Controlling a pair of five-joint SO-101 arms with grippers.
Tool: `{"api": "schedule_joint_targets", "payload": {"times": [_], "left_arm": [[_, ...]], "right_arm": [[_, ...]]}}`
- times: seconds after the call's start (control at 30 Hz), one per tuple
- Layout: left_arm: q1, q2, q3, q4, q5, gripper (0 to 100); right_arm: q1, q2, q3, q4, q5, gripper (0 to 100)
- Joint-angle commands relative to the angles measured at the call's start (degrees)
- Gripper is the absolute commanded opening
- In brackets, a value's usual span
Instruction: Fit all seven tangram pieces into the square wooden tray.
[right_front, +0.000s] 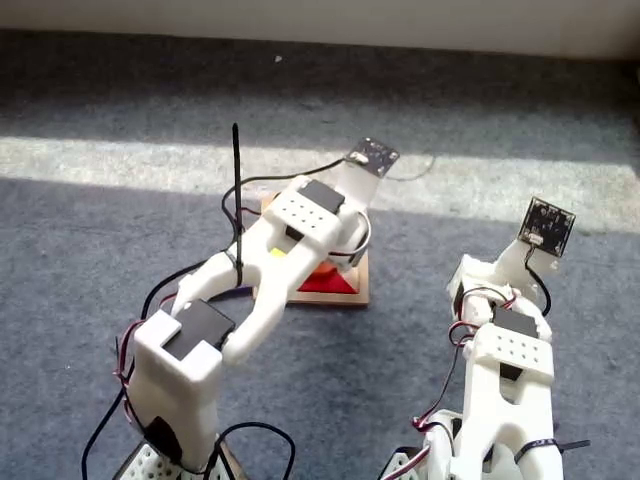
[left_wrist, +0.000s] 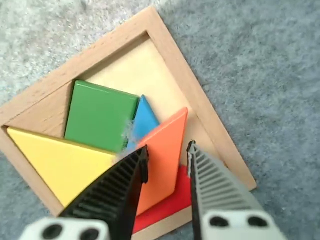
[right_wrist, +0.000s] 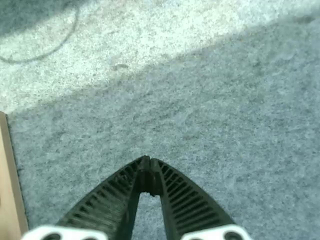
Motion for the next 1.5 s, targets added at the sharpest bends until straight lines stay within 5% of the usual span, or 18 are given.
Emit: {"api": "schedule_joint_targets", "payload": {"times": [0.0, 0.8, 0.93, 1.47], "left_arm": [[-2.24, -1.19, -1.36, 0.79, 2.99, 15], [-9.89, -15.16, 3.12, 4.22, 2.73, 16], [-11.3, -18.95, 8.04, 4.13, 0.79, 25], [-11.74, -4.7, 3.03, 4.13, 0.35, 24]], "right_arm": [[0.4, -1.8, -0.57, -1.27, 0.53, 1.0], [0.4, -1.8, -0.66, -1.27, 0.53, 1.0], [0.4, -1.8, -0.66, -1.27, 0.53, 1.0], [0.4, -1.71, -0.57, -1.27, 0.53, 1.0]]}}
